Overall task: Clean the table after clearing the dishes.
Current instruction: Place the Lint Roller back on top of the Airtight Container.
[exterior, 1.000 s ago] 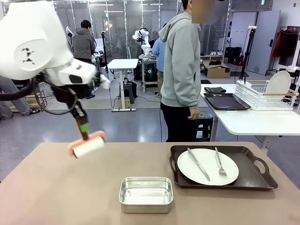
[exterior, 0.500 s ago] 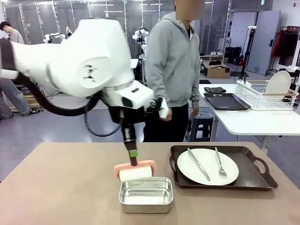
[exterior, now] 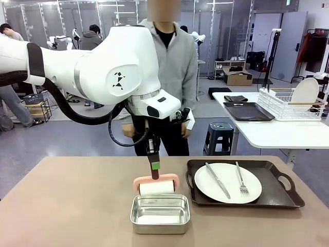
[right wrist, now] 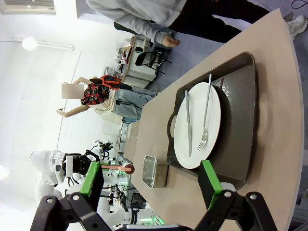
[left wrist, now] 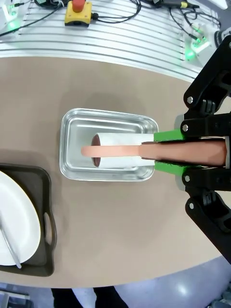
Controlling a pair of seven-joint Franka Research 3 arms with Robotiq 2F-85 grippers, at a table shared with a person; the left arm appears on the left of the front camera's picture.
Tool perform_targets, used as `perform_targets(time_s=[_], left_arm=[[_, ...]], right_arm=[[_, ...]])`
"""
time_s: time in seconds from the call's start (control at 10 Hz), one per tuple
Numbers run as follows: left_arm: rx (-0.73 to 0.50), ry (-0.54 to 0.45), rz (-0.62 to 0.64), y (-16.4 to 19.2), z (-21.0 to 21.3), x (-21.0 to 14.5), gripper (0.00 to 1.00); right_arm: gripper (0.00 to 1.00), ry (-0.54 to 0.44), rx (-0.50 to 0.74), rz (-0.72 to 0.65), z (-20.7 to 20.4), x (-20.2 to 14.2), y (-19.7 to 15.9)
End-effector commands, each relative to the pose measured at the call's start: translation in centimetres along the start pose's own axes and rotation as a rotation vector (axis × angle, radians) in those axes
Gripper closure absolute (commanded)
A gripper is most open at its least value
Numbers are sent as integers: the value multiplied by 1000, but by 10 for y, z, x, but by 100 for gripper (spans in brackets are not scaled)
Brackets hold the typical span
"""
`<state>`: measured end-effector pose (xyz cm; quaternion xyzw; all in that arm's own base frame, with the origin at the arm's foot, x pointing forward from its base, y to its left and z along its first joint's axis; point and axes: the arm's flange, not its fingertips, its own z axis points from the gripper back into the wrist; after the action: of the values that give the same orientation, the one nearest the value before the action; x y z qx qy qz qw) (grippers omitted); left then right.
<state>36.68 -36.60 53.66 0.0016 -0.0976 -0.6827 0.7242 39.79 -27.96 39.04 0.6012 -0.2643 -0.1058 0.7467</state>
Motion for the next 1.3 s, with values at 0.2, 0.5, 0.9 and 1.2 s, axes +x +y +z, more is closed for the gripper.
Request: perform_targets(time_s=[0.2,0.5,0.9,1.2], left_arm=[[-45,26,-101,12,-26,14,79],[-67,7,-170,25,-54,17,79],[-100,43,-167,45,-91,21,79],[-120,38,-181,61,-115,22,79]], right_arm=[[0,9,0,5,1,-2,3],[0,9,0,5,1,-2,3],[0,9,0,5,1,-2,3],[0,9,0,5,1,-2,3]])
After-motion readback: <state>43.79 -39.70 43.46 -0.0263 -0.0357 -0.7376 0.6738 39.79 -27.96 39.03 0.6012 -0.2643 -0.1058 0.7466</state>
